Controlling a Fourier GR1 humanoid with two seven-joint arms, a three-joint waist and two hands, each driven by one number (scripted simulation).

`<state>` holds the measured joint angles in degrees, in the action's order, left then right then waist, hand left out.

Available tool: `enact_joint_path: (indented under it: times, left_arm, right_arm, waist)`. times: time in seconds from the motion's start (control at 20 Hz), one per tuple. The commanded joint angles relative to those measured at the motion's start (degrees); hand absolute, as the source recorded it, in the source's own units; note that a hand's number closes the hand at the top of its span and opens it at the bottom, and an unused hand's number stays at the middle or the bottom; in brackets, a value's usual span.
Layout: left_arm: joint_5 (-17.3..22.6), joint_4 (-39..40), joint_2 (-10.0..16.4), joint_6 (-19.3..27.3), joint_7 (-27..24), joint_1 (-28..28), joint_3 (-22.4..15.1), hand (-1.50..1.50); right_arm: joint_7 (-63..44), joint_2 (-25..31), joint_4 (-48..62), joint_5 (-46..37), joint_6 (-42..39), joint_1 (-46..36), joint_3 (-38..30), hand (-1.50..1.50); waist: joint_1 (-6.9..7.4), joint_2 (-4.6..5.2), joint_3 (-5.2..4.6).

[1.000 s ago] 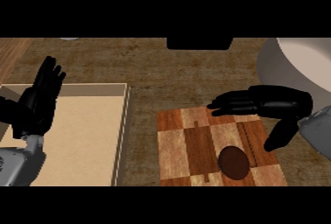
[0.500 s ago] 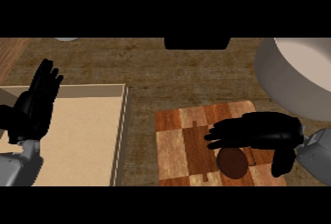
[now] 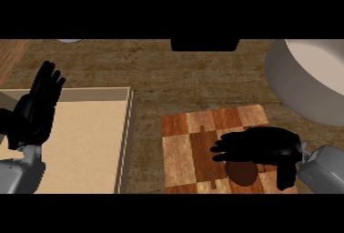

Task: Pick the cupcake from the cutting board and place it in the pot

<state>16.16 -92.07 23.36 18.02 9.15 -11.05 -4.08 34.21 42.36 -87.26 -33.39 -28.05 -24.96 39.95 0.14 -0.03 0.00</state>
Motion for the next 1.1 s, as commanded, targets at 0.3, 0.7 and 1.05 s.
enact_joint_path:
  times: [0.3, 0.7, 1.05]
  left_arm:
    - [-2.2, 1.8, -3.0, -3.1, -1.1, 0.1, 3.3, 0.0]
    - [-4.2, -1.6, -3.4, -3.8, 4.6, -1.5, 4.6, 0.0]
    - [-6.3, 1.7, -6.6, -4.6, 1.3, -1.4, 3.9, 0.0]
  right_arm:
    - [4.1, -7.5, 5.4, -8.5, -2.1, 0.9, -3.0, -1.5]
    - [3.5, -13.9, 13.8, -15.6, -0.1, 0.0, -4.7, -1.5]
    - [11.2, -11.5, 11.1, -21.0, 4.4, 1.4, -1.6, 1.5]
  waist:
    - [0.09, 0.07, -0.01]
    - [0.26, 0.07, 0.01]
    - [-0.04, 0.08, 0.0]
